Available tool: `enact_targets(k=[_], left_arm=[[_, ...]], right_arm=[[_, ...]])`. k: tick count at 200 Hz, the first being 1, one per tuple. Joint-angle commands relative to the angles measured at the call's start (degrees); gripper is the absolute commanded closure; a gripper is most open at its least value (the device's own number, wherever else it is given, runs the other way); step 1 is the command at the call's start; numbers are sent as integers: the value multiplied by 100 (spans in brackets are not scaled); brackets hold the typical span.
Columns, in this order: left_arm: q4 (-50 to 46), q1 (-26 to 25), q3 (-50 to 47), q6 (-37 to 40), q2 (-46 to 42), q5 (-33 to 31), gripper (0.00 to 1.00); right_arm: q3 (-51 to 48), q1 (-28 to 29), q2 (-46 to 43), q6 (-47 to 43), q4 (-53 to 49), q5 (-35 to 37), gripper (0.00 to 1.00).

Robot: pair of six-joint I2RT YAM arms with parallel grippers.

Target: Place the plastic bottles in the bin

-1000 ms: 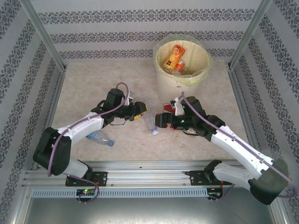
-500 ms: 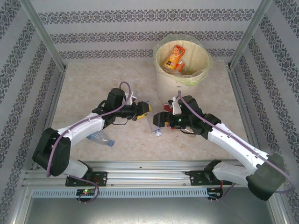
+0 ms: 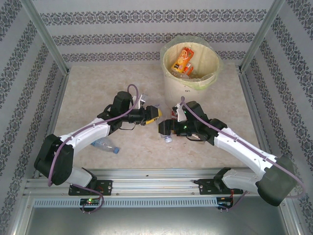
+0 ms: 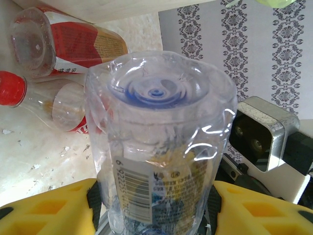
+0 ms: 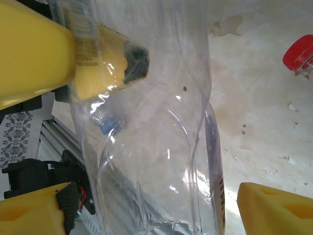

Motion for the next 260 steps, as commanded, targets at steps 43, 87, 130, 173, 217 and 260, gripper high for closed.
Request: enact_targets(k=[43,87,130,173,217,260], left_arm=[[557,-92,103,-175,36,198,41],[594,-89,71,-176,78,223,41],[522,-91,93,-147,71,225,41],[612,-87,108,-203,64,229,33],[713,-90,156,-187,-29,193,0],[575,-87,164,231,-405,-81,0]], right_arm=[[-63,59,34,-127,67,-28,23],[-43,53,80,-144,51,34,31],[35,54,121,-171,16,39,38],[97,57,113,-180,-23,84,47],[192,37,-6,-171,-99,186,50],[216,-23,-169,-71,-57,124,50]])
